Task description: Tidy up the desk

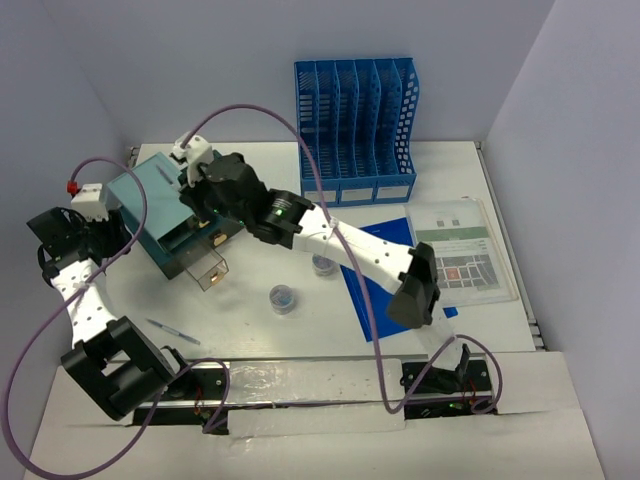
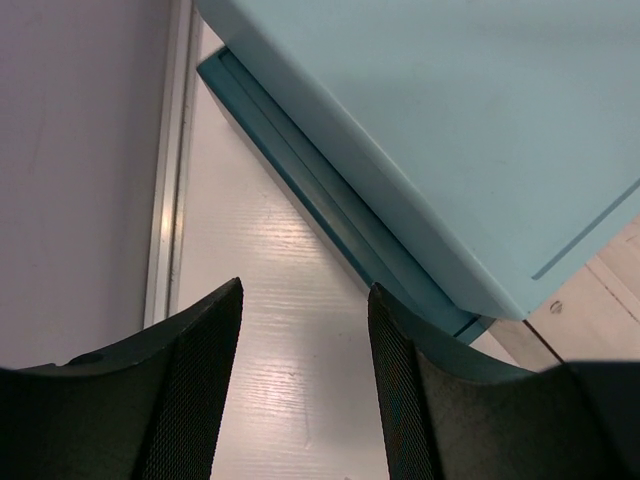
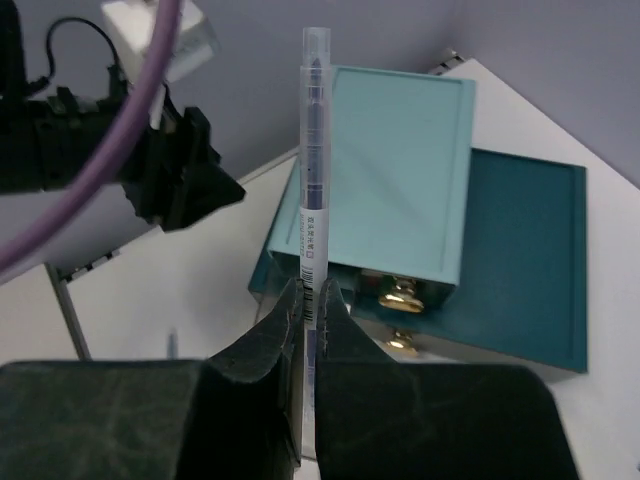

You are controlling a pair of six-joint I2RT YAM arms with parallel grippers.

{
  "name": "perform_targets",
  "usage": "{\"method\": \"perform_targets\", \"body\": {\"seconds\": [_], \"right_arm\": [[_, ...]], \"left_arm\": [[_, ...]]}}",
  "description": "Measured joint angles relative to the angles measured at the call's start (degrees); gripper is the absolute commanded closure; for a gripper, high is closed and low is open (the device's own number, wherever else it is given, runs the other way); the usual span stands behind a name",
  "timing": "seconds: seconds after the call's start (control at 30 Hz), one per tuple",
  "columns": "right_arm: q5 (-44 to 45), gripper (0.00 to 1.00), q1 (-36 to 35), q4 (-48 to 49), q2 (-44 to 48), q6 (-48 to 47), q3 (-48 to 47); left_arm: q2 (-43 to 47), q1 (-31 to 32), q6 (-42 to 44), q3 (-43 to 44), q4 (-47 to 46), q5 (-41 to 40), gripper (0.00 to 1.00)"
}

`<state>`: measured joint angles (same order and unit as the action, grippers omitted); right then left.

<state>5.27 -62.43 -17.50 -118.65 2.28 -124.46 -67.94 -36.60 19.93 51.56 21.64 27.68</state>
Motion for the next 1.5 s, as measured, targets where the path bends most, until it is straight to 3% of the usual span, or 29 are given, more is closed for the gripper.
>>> {"method": "perform_targets", "body": {"seconds": [0.13, 0.33, 0.47, 0.5, 0.6, 0.73, 0.87, 1.23, 1.5], "right_arm": [[-3.4, 1.0, -0.1, -0.2, -6.3, 1.3, -5.2], [-8.7, 0.99, 0.4, -2.0, -9.6, 4.6, 1.1], [-10.6, 0.91, -0.1, -2.3, -9.6, 6.0, 3.0], [-10.9, 0.78, -0.2, -2.3, -9.6, 6.2, 3.0], [-11.5, 0.56, -0.3, -2.2, -9.6, 7.0, 3.0], [-11.9, 0.48, -0.4, -2.1, -9.5, 7.3, 3.6], [-11.7, 0.46, -0.4, -1.6, -8.3, 7.1, 6.4], [-9.5, 0.44, -0.4, -0.9, -2.3, 6.0, 12.1], [-8.5, 0.44, -0.3, -1.2, -1.5, 5.5, 13.5]], "left_arm": [[0.0, 0.0, 0.7, -1.5, 0.4, 0.0, 0.4], [0.0, 0.0, 1.4, -2.1, 0.9, 0.0, 0.41], [0.0, 0.0, 1.4, -2.2, 0.9, 0.0, 0.41], [0.0, 0.0, 1.4, -2.3, 0.9, 0.0, 0.41], [0.0, 0.0, 1.6, -2.6, 0.9, 0.0, 0.41], [0.0, 0.0, 4.4, -2.7, 2.7, 0.3, 0.42], [0.4, 0.0, 13.4, -2.8, 8.8, 1.2, 0.44], [5.6, 0.0, 49.2, -6.9, 30.2, -1.7, 0.43], [5.9, 0.0, 69.1, -11.6, 36.2, -2.6, 0.41]]}}
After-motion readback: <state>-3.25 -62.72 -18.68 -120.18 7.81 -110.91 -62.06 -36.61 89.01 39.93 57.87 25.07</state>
